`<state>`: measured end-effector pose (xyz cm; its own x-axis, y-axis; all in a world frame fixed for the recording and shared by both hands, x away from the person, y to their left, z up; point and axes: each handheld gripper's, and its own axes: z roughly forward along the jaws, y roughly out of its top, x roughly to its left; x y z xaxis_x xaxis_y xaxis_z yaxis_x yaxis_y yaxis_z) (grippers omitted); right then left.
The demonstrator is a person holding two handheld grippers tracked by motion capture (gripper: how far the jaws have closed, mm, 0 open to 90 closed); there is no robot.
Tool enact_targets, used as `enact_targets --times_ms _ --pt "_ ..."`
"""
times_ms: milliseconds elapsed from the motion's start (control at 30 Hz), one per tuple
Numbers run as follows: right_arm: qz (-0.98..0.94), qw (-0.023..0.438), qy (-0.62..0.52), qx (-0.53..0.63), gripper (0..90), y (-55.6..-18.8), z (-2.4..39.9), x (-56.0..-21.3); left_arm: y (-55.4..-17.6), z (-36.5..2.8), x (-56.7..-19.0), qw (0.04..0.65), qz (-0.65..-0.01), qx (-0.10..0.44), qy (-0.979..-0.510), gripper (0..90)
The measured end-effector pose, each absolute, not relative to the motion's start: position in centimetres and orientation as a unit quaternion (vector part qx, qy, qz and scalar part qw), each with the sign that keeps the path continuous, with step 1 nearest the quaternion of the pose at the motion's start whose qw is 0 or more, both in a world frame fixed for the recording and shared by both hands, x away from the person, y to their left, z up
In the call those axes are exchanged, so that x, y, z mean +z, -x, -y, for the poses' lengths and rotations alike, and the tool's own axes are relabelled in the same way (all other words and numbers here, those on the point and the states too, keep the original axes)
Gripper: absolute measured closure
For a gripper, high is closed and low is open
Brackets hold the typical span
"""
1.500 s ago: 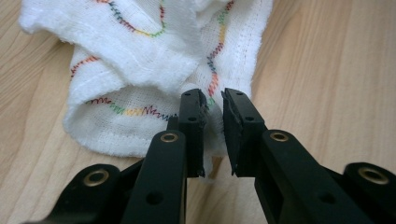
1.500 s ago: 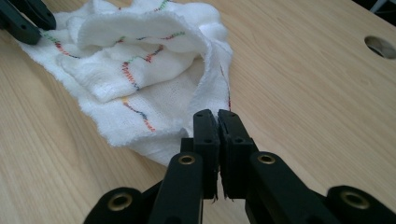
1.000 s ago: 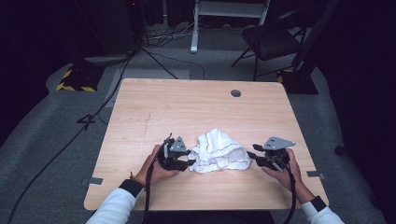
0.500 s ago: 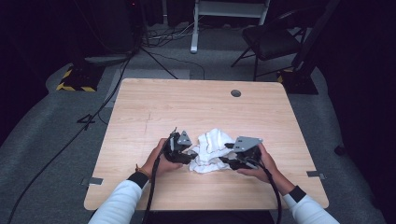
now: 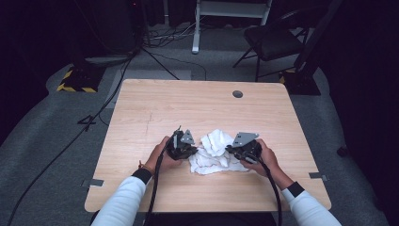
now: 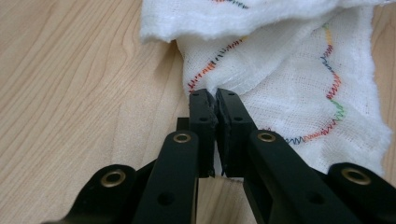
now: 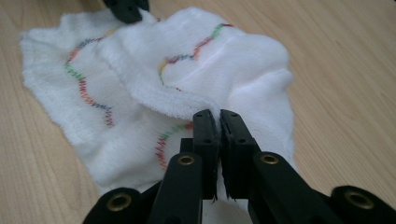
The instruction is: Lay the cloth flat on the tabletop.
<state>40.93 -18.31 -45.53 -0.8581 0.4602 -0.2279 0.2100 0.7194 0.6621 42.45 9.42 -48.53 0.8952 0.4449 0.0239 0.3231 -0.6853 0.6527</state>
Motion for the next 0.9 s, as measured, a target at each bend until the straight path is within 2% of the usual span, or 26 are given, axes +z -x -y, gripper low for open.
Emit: enact_targets --times_ms 333,467,600,700,767,833,867,900 --pt "-0.853 0.232 -0.292 0.366 86.9 -42.2 24.1 -43.7 -42.8 -10.6 -48.3 0.346 -0.227 0.100 -0.905 86.5" --pt "-0.834 0.231 -0.340 0.369 87.0 -42.8 26.5 -44.0 -43.4 -11.0 -48.6 0.345 -0.243 0.114 -0.899 86.4" --pt "-0.822 0.229 -0.376 0.362 87.0 -43.8 28.5 -44.7 -44.4 -11.7 -48.7 0.356 -0.268 0.105 -0.889 86.2" --pt "-0.819 0.228 -0.403 0.339 86.2 -44.7 29.7 -45.8 -44.6 -12.0 -48.6 0.355 -0.280 0.121 -0.884 80.7" --pt "-0.819 0.228 -0.408 0.333 82.8 -44.9 29.9 -46.1 -44.4 -12.0 -48.4 0.356 -0.277 0.121 -0.884 77.9" --pt "-0.813 0.230 -0.423 0.328 73.9 -45.2 30.2 -46.5 -43.9 -11.8 -47.7 0.371 -0.268 0.123 -0.880 72.0" --pt "-0.813 0.232 -0.427 0.321 67.5 -45.3 30.3 -46.6 -43.7 -11.7 -47.5 0.374 -0.266 0.126 -0.879 67.1" --pt "-0.811 0.234 -0.431 0.318 56.3 -45.3 30.4 -46.5 -43.4 -11.4 -47.2 0.380 -0.264 0.127 -0.877 58.2"
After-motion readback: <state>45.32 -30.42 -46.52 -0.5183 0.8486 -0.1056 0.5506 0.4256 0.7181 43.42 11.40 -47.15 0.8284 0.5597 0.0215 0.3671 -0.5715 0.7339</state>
